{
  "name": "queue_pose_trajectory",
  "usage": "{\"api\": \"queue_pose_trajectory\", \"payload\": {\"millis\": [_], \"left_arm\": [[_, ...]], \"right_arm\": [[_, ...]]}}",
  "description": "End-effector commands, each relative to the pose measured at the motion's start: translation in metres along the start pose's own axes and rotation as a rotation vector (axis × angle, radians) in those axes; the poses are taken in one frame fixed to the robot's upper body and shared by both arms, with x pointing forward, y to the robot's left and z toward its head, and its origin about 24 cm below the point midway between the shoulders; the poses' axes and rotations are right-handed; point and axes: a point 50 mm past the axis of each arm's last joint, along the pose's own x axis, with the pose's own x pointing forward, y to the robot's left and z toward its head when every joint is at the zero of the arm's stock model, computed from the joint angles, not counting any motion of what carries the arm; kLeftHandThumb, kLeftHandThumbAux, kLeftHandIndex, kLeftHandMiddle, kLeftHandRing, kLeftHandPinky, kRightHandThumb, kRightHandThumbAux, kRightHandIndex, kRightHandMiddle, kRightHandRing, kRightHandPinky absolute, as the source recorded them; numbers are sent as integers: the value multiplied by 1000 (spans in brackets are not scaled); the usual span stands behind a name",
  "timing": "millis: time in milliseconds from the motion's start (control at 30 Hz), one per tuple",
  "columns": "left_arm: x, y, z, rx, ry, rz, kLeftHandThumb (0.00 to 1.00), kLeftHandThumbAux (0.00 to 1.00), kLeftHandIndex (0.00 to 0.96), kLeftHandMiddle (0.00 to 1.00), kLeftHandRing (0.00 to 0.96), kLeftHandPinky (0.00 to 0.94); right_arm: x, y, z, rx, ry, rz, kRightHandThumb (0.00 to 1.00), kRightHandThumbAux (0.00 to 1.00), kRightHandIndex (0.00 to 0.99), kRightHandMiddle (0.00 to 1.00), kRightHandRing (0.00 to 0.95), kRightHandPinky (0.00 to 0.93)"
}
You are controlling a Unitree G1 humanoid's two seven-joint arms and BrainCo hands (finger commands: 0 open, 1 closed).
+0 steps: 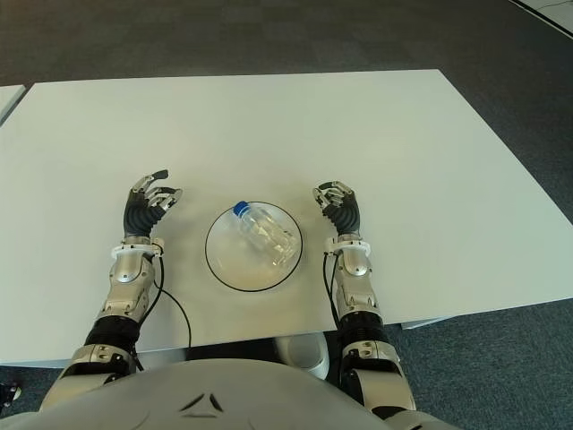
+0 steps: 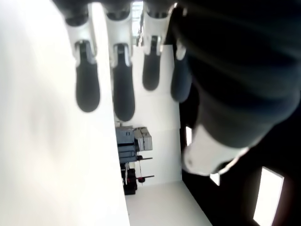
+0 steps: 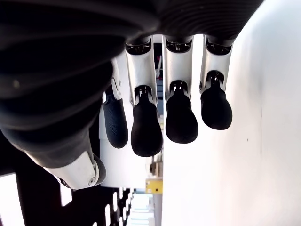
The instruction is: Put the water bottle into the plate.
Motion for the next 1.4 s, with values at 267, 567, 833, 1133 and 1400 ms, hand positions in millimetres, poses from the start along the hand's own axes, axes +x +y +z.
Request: {"api": "queue_pose_trajectory", "payload": {"millis": [267,567,833,1133,1400], "left_arm": [[-5,-8,1,48,2,44,601,746,436,629,634,651],[-9,-14,-3,38,40,49,698,717,434,677,671,671],[-10,-15,-5,40,55,33,704,715,434,690,684,674],[-9,-14,-6,37,63,21,705,715,435,701,692,679],[-6,-9,-13,49,101,-3,705,715,435,710,703,689]], "right_arm": [[0,2,-2,3,2,11,701,730,439,756,746,731],[0,4,-3,10,-4,24,701,730,439,758,747,732],[0,5,-3,10,-12,29,702,730,439,761,749,730],[-1,6,-4,11,-13,27,703,729,439,760,747,729],[0,7,-5,7,-8,24,702,730,439,760,749,732]]}}
